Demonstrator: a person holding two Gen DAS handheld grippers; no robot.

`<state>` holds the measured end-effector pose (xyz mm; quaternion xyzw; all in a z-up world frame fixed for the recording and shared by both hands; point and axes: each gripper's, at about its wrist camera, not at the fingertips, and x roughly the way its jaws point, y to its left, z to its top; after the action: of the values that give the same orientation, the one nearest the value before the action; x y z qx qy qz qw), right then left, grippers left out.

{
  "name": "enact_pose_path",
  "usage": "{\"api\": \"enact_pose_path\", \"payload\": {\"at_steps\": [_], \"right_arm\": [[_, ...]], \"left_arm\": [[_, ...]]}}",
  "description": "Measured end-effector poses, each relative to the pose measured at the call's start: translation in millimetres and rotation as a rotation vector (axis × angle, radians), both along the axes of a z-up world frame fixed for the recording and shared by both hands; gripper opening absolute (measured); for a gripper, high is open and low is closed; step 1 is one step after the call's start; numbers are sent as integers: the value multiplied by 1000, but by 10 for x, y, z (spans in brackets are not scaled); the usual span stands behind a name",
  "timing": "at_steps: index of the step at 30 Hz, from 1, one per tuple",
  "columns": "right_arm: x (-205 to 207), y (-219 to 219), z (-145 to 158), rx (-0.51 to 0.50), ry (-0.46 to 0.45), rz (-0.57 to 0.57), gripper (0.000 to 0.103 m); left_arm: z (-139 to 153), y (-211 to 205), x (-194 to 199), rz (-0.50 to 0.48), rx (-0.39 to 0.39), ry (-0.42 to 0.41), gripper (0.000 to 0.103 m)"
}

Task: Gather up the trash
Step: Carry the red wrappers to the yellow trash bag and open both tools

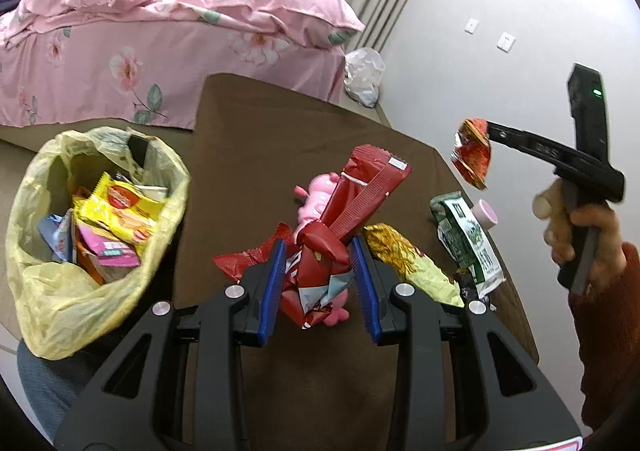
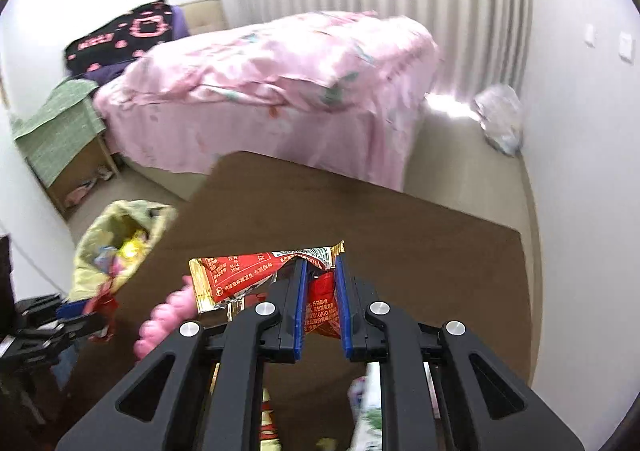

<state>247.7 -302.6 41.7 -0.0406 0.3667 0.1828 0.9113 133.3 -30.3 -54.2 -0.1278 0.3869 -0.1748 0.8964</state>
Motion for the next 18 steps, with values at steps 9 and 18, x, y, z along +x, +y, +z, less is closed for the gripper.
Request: {"api": "enact_pose_path", "payload": {"at_steps": [9, 18], "right_arm": [[-261, 872, 145, 18, -51, 192, 14], [-276, 1842, 50, 21, -37, 367, 14]], "left_arm": [[216, 662, -52, 166, 46, -56, 32], [226, 1355, -139, 334, 62, -58, 32]]}}
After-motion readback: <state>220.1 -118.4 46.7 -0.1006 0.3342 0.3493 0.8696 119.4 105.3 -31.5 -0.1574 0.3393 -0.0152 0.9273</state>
